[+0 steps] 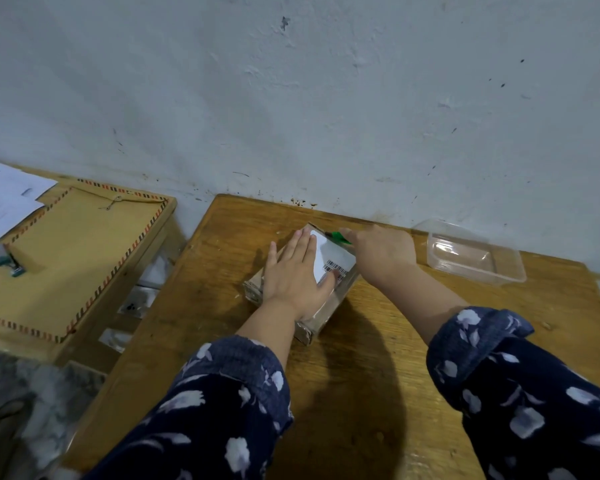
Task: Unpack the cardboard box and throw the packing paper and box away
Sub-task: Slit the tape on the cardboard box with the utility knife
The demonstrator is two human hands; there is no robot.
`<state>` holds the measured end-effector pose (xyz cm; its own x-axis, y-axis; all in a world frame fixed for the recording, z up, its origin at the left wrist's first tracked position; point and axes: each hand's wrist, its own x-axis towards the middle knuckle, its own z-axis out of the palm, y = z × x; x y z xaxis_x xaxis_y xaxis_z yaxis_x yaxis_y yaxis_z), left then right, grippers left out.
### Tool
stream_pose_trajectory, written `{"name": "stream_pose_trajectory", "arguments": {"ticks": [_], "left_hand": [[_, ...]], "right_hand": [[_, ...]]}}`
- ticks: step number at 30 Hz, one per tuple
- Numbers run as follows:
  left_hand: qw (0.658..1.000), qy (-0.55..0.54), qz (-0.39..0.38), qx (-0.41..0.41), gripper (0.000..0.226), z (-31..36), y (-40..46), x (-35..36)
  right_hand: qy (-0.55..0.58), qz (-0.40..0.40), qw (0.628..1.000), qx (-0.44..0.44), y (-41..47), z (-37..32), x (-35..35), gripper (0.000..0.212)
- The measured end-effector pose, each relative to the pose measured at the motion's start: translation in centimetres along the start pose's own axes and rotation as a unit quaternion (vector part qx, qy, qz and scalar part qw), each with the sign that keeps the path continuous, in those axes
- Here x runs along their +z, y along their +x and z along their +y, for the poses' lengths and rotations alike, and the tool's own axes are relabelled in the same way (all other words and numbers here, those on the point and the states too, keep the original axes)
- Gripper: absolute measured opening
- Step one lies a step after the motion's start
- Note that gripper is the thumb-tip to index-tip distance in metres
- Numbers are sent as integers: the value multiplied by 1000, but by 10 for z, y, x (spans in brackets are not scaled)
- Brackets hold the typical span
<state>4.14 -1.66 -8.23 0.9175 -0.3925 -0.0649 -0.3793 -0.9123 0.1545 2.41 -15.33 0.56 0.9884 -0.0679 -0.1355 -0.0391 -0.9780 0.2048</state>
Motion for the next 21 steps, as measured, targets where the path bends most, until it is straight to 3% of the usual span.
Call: {"name": "stream_pose_trajectory", "arguments": {"ticks": [13,21], "left_hand": [[1000,7,-5,-1,79,1,-1,0],[1000,12,0,-1,80,0,0,2]], "right_hand": [[2,-25,1000,13,-28,19,-6,59],[8,16,1000,14,-33,27,12,64]]}}
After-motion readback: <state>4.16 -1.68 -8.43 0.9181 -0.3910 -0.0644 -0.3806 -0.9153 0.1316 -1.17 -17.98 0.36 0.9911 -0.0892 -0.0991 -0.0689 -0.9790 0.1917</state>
